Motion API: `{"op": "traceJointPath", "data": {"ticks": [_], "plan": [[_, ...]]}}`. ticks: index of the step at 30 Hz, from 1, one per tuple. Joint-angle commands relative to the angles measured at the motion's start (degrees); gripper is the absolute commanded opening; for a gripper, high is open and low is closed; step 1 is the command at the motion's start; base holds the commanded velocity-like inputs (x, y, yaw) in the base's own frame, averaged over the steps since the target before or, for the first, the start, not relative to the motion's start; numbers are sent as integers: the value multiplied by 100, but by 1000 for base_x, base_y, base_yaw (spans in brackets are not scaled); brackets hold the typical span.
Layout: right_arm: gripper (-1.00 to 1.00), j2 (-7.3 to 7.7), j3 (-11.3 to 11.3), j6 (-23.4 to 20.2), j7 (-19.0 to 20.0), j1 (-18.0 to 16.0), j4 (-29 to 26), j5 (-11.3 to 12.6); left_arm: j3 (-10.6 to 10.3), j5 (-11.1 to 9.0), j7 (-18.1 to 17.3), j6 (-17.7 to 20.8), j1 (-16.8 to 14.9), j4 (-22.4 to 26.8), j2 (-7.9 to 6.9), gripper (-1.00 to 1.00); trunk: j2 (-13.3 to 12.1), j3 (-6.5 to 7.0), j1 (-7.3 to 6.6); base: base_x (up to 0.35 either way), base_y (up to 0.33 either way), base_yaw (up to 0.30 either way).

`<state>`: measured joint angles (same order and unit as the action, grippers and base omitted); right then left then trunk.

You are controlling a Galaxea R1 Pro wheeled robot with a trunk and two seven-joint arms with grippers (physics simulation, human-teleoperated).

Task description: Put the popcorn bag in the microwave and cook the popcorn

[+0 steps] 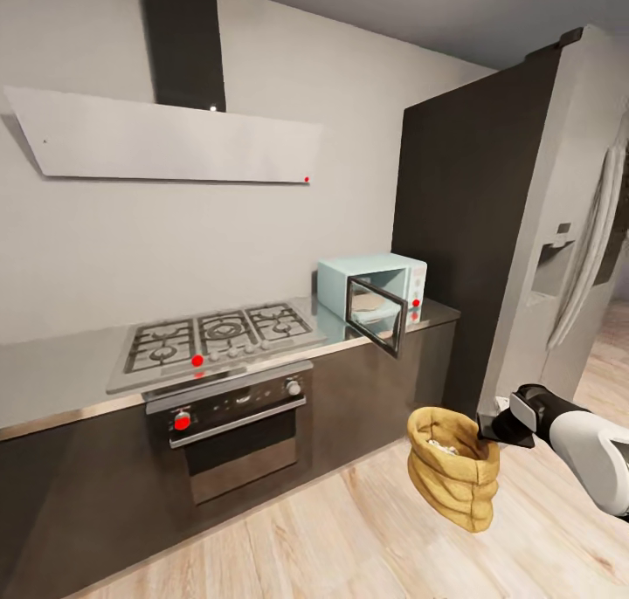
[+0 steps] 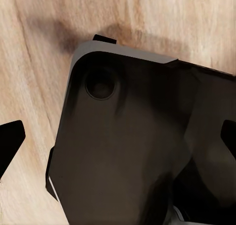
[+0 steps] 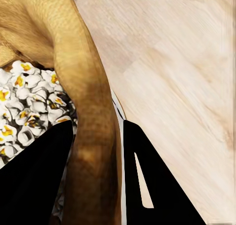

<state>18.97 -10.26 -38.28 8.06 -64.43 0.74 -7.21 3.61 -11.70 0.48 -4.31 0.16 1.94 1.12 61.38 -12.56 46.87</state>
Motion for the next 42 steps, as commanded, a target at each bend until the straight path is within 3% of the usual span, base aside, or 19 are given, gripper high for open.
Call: {"op": "traceJointPath", "data": {"ticks": [1, 13, 42], "plan": [[-100, 1, -38, -10, 26, -8, 6, -61, 34, -13, 5, -9, 2, 8, 2, 100, 5, -7, 1, 0, 0, -191], [-100, 1, -29, -6, 29, -8, 5, -61, 42, -44, 5, -4, 2, 8, 2, 100, 5, -7, 1, 43, -37, -131], [-100, 2, -29, -13, 37, -8, 5, -70, 43, -76, 14, 106, 2, -1, -7, 100, 5, -7, 1, 279, -140, 0]]}}
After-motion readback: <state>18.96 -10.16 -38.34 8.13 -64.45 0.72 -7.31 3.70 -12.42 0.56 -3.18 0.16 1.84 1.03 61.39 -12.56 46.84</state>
